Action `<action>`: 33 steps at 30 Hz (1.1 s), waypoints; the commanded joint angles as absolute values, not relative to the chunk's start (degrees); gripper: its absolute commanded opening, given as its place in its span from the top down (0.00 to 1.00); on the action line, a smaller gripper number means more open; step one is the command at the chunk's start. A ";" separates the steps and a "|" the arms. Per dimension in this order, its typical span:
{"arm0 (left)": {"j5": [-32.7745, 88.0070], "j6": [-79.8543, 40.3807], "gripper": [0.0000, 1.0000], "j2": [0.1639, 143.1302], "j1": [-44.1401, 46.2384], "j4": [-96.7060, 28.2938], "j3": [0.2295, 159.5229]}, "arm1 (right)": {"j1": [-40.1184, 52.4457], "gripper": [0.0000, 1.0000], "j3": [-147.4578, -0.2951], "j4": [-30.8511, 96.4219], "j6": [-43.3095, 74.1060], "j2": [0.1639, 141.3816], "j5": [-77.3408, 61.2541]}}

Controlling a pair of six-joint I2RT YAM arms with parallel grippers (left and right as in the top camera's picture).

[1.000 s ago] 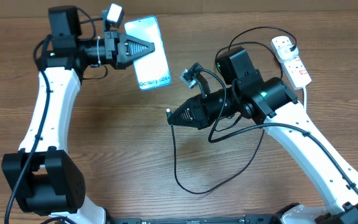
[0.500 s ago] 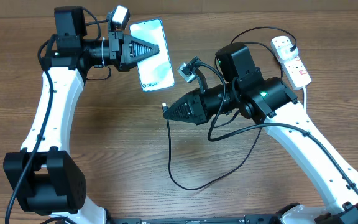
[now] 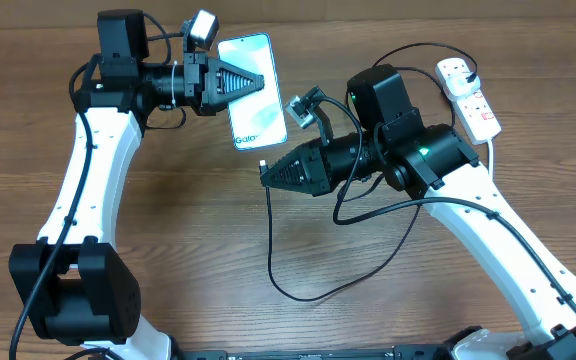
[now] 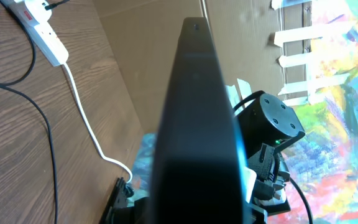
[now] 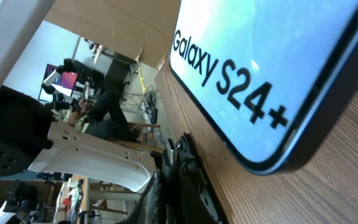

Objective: Plug charger to phone and switch on socket

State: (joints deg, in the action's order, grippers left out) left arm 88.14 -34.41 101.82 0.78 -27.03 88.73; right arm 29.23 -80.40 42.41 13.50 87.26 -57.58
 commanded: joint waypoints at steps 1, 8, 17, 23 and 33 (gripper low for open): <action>90.70 -34.68 0.96 101.89 1.26 -27.18 89.08 | 29.10 0.96 -81.49 41.60 13.78 86.78 -57.47; 90.70 -34.70 0.96 101.89 1.39 -27.20 89.08 | 28.10 0.96 -81.49 40.56 15.05 86.78 -57.45; 90.70 -34.74 0.96 101.89 1.56 -27.33 89.08 | 27.24 0.96 -81.49 40.53 15.97 86.80 -57.49; 90.70 -34.70 0.96 101.89 1.69 -28.49 89.08 | 27.29 0.96 -81.49 40.47 16.75 86.80 -57.47; 90.67 -34.68 0.96 101.89 2.81 -28.47 89.08 | 27.29 0.96 -81.49 40.25 19.35 86.85 -57.47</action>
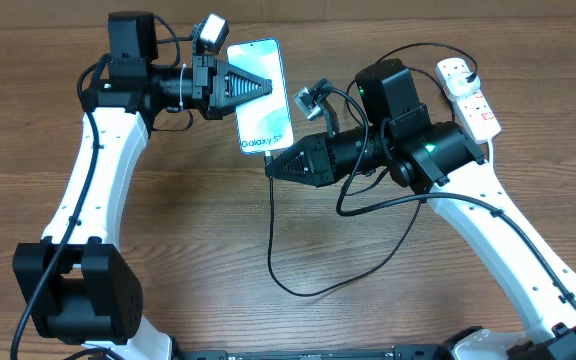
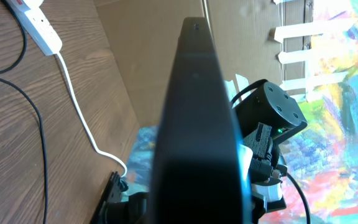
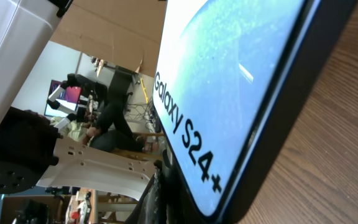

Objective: Plug charger to phone and switch on socket

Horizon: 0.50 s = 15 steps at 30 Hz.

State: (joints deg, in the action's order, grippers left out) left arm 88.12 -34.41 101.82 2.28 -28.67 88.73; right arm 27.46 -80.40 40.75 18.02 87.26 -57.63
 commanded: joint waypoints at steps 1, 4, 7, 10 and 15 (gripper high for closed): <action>90.67 -34.70 0.96 101.89 2.81 -28.47 89.08 | 27.29 0.96 -81.49 40.25 19.38 86.85 -57.47; 90.67 -34.72 0.96 101.89 2.81 -28.49 89.08 | 27.29 0.96 -81.49 40.32 19.35 86.85 -57.47; 90.67 -34.72 0.96 101.89 2.81 -28.49 89.08 | 27.24 0.96 -81.49 40.34 19.35 86.85 -57.45; 90.70 -34.70 0.96 101.89 2.81 -28.47 89.08 | 27.24 0.96 -81.49 40.32 19.35 86.85 -57.45; 90.67 -34.70 0.96 101.89 2.81 -28.47 89.08 | 27.24 0.96 -81.49 40.32 19.79 86.85 -57.49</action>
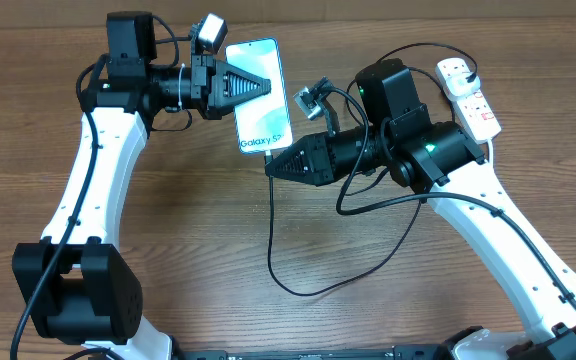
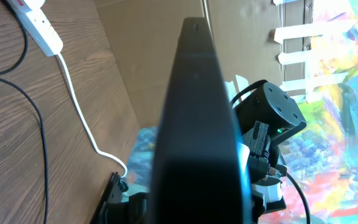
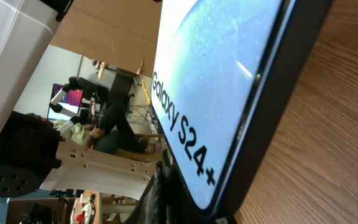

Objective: Plug charger to phone and switch on socket

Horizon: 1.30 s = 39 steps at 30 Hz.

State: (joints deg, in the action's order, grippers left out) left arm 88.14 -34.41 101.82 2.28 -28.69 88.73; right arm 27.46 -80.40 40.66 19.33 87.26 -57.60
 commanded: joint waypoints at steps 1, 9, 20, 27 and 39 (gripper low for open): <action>90.67 -34.70 0.96 101.89 2.81 -28.47 89.08 | 27.24 0.96 -81.49 40.34 19.79 86.85 -57.49; 90.67 -34.70 0.96 101.89 2.83 -28.47 89.08 | 27.29 0.96 -81.47 40.34 20.86 87.46 -57.45; 90.70 -33.80 0.96 101.89 2.83 -28.47 89.08 | 27.27 0.96 -81.47 40.27 21.26 89.62 -58.17; 90.67 -33.10 0.96 101.89 2.81 -28.47 89.08 | 27.24 0.96 -81.47 40.25 21.23 89.62 -60.82; 90.70 -32.80 0.96 101.89 0.01 -27.33 89.08 | 27.24 0.96 -81.47 41.12 21.23 89.60 -65.08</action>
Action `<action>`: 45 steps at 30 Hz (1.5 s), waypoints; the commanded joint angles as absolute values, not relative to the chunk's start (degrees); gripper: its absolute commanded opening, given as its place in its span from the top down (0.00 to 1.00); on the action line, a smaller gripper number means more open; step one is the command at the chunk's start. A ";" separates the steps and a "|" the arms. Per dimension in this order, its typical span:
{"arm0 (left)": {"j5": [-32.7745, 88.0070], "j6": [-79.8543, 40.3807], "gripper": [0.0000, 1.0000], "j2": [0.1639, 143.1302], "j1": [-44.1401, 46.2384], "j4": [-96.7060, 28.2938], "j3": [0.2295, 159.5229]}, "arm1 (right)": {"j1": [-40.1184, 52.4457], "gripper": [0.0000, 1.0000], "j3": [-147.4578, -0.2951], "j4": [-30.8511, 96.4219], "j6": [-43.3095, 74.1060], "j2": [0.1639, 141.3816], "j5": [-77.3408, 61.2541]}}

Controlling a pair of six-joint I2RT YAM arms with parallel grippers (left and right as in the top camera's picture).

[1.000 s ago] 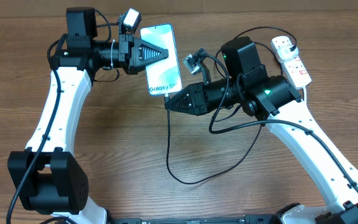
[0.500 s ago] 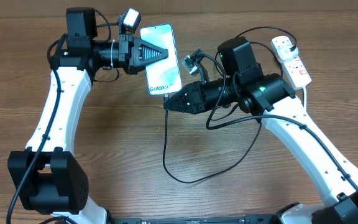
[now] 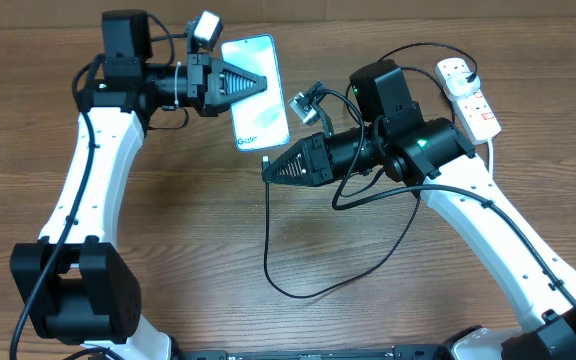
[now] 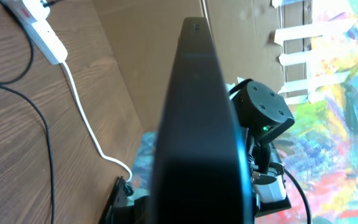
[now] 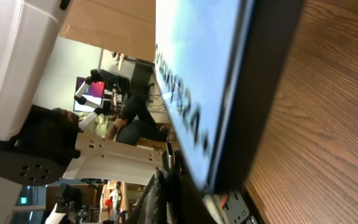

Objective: Plug charger to phone and switch on socket

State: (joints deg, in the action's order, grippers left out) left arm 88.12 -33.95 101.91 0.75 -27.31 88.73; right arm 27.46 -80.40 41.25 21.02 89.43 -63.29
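My left gripper [image 3: 256, 83] is shut on the phone [image 3: 254, 92] and holds it off the table, its lit light-blue screen facing up. In the left wrist view the phone [image 4: 197, 118] shows edge-on and dark, hiding the fingers. My right gripper [image 3: 267, 170] is shut on the charger plug [image 3: 265, 160], just below the phone's lower edge. In the right wrist view the plug's metal tip [image 5: 168, 155] points up beside the phone's screen [image 5: 194, 68]. The white power strip [image 3: 468, 92] lies at the far right.
The black charger cable [image 3: 288, 285] hangs from the plug, loops over the middle of the wooden table and runs back under the right arm. A white cord [image 4: 86, 118] leads off the power strip [image 4: 36, 28]. Cardboard walls stand behind the table.
The phone and my left gripper have shifted slightly left. My right gripper has shifted a little left with the plug, and the phone now appears more edge-on in the right wrist view.
At first my left gripper held the phone tilted, with the plug in my right gripper just below it. Then the phone stood a little further right with the plug close under its lower edge. Now both sit slightly left, still close together.
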 commanded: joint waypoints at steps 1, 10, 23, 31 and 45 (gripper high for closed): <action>90.70 -32.80 0.96 101.89 0.01 -27.44 89.08 | 27.24 0.96 -81.47 41.15 21.23 89.60 -65.08; 90.70 -32.73 0.96 101.89 0.30 -28.51 89.08 | 27.24 0.96 -81.47 40.71 21.23 89.62 -65.06; 90.67 -32.14 0.96 101.89 2.28 -28.49 89.08 | 27.24 0.96 -81.47 40.53 21.23 89.62 -65.04; 90.70 -32.14 0.96 101.89 2.28 -28.49 89.08 | 27.24 0.96 -81.47 40.53 21.23 89.62 -63.96; 90.70 -32.16 0.96 101.89 2.28 -28.51 89.08 | 27.22 0.96 -81.47 39.94 21.23 89.62 -61.34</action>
State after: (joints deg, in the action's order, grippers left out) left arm 88.14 -33.91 101.91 2.24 -28.69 88.73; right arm 27.46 -80.40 39.79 21.02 89.43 -63.70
